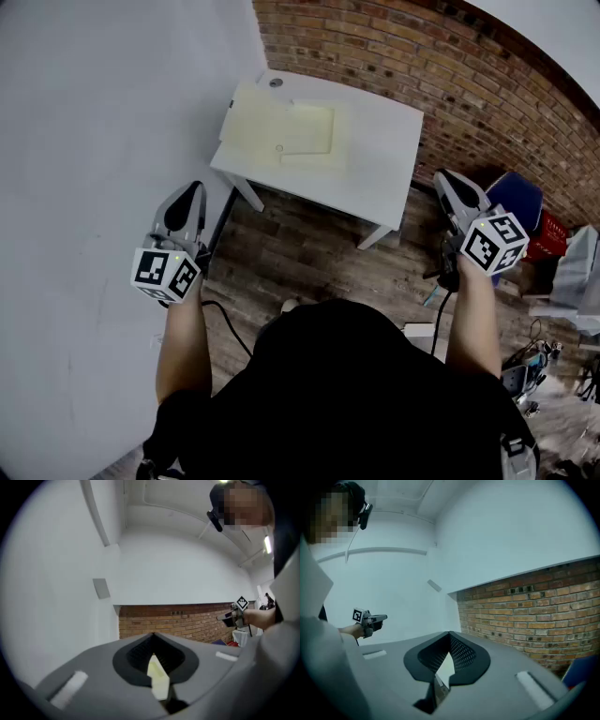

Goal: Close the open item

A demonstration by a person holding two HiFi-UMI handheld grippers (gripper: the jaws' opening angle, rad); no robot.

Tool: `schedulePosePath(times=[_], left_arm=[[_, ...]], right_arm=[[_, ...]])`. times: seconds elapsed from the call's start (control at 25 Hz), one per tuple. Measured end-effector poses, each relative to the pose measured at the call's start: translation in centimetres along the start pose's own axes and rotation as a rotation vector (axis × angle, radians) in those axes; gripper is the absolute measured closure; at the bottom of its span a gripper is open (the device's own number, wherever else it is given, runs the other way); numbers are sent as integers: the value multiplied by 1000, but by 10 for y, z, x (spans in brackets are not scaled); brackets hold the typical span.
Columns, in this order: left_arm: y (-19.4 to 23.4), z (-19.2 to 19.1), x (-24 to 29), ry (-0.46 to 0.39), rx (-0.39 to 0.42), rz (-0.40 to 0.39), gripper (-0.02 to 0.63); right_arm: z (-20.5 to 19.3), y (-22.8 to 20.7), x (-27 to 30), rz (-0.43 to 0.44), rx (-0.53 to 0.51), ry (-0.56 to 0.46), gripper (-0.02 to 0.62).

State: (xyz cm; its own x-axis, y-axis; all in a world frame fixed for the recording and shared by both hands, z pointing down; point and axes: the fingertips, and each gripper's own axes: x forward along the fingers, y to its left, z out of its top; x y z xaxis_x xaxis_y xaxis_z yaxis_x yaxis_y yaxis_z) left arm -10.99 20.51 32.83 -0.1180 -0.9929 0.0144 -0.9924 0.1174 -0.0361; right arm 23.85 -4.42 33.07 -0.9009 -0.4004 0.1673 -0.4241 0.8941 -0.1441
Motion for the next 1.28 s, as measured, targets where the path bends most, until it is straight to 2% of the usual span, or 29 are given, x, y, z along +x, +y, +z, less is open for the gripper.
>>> schedulePosePath(times=[0.24,0.52,0.88,1.28], left_arm=[[-24,-1,0,17,-7,-14,603],[-40,1,-2,27,-5,27,603],[-76,1,-2,49,-7,55,603],[-57,-10,-11,57,-22,94,603]], right_arm=[[-2,-6,-9,5,-18,15,595],[-1,-20,-15,12,-74,11,595],[-11,-41,-16,67,-64,35,595],[-14,-27,11,105,-77,49,595]])
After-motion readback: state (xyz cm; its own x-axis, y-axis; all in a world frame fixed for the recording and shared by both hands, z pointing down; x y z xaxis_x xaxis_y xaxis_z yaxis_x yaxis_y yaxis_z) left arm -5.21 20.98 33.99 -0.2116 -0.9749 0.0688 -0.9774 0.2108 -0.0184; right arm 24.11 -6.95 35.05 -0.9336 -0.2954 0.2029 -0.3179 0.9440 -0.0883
